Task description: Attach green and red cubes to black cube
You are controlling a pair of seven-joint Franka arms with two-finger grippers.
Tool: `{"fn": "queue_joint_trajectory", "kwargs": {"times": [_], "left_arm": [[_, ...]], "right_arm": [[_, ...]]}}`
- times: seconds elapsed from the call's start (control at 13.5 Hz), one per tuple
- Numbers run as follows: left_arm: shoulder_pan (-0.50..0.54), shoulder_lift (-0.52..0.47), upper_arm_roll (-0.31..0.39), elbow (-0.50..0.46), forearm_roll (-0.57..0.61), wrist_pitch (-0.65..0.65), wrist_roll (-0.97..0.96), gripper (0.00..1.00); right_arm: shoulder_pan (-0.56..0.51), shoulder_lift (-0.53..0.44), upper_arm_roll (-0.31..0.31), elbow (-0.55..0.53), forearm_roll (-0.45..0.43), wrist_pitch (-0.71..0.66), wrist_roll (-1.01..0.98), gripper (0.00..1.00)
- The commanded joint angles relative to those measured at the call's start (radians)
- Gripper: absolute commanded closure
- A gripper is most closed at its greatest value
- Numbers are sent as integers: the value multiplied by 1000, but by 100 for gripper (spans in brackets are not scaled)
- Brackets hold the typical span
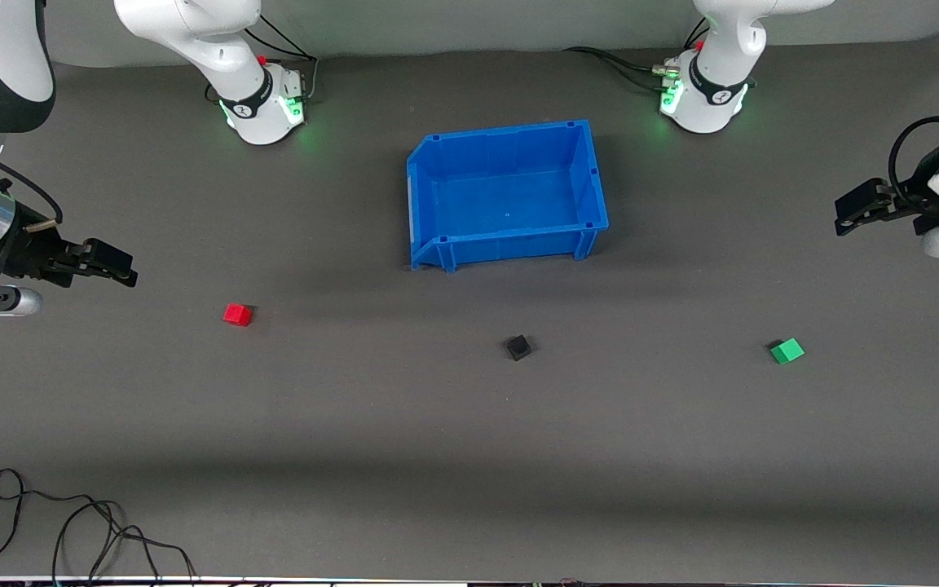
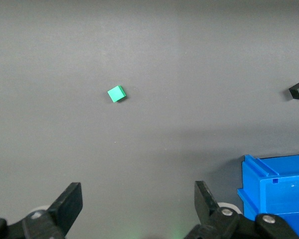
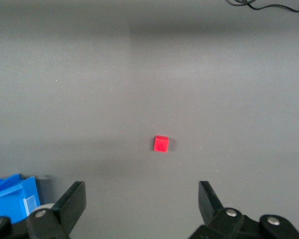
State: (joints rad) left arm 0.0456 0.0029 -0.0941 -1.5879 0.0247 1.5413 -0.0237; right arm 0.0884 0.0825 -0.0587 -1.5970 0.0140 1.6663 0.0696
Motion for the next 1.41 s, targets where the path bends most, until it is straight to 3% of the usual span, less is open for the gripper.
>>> {"fn": "queue_joint_trajectory", "kwargs": {"times": [0.0, 0.81, 1.33], "left_arm": [[-3, -3, 11, -6, -5, 8, 14, 0], [3, 3, 11, -3, -5, 11, 13, 0], [5, 8, 13, 0, 4, 22, -8, 0]], "right_arm": [[4, -39, -6, -21, -12, -5, -4, 0], [5, -18, -6, 8, -12, -3, 35, 0], [-4, 52, -6, 63, -17, -37, 33, 0]]}}
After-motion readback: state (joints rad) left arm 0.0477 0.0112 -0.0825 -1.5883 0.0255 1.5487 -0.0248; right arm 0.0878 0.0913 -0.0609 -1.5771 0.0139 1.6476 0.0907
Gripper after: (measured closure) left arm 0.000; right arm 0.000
